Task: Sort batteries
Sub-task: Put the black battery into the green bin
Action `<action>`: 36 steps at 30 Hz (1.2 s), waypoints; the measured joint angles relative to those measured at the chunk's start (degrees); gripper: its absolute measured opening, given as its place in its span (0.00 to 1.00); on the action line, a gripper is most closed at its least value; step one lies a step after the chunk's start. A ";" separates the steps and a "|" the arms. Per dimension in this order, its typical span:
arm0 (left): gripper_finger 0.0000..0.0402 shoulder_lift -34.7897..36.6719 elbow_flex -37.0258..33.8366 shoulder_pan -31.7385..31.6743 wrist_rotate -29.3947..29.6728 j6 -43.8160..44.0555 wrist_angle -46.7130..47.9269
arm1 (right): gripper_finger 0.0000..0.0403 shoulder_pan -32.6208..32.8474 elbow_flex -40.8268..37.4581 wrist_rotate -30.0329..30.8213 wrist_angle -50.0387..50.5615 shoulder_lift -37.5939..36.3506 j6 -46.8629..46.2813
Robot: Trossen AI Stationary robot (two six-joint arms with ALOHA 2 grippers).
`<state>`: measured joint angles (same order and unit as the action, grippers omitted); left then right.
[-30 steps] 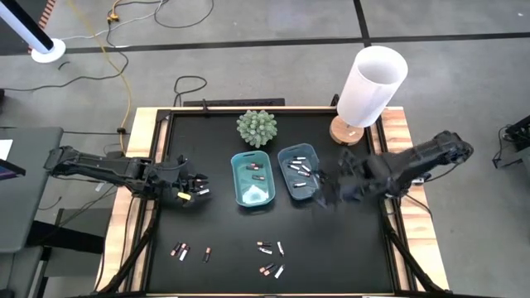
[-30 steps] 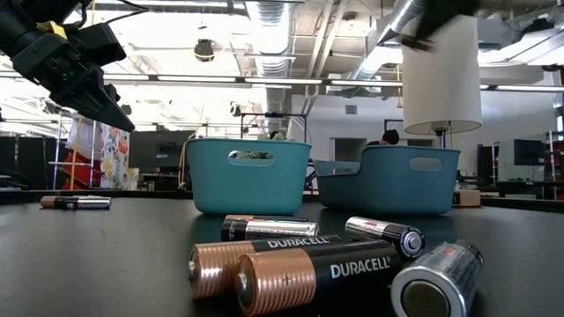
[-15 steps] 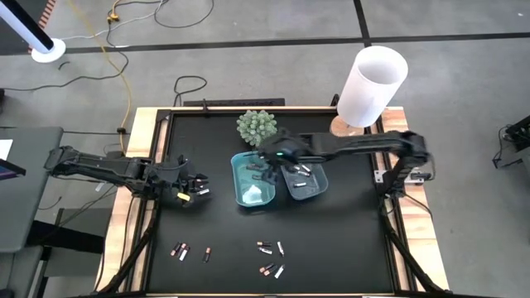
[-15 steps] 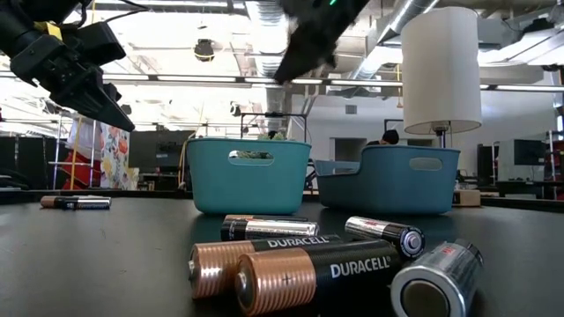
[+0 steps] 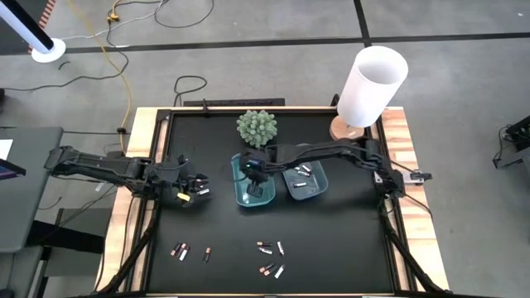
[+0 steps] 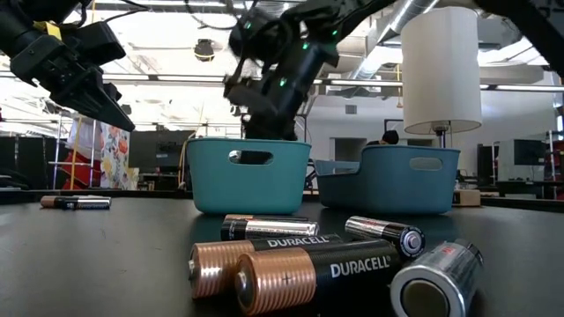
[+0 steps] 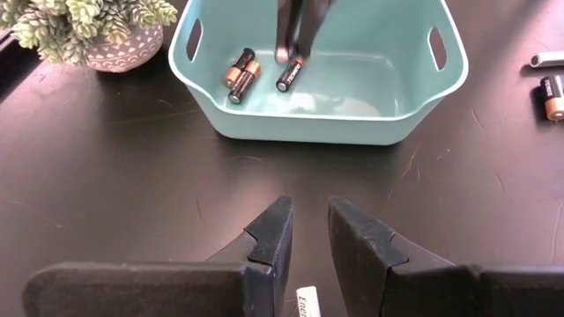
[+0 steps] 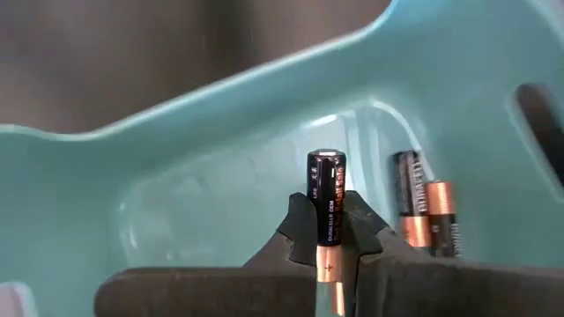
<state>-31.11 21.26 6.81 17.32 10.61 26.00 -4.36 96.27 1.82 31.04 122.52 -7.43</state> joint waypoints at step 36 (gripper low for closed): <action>0.18 0.00 0.00 -0.02 -0.02 0.23 0.16 | 0.46 -0.26 4.61 -0.38 18.38 -6.54 0.01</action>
<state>-31.11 21.26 6.79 17.30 10.84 26.16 -4.62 100.89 1.44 49.42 115.98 -7.42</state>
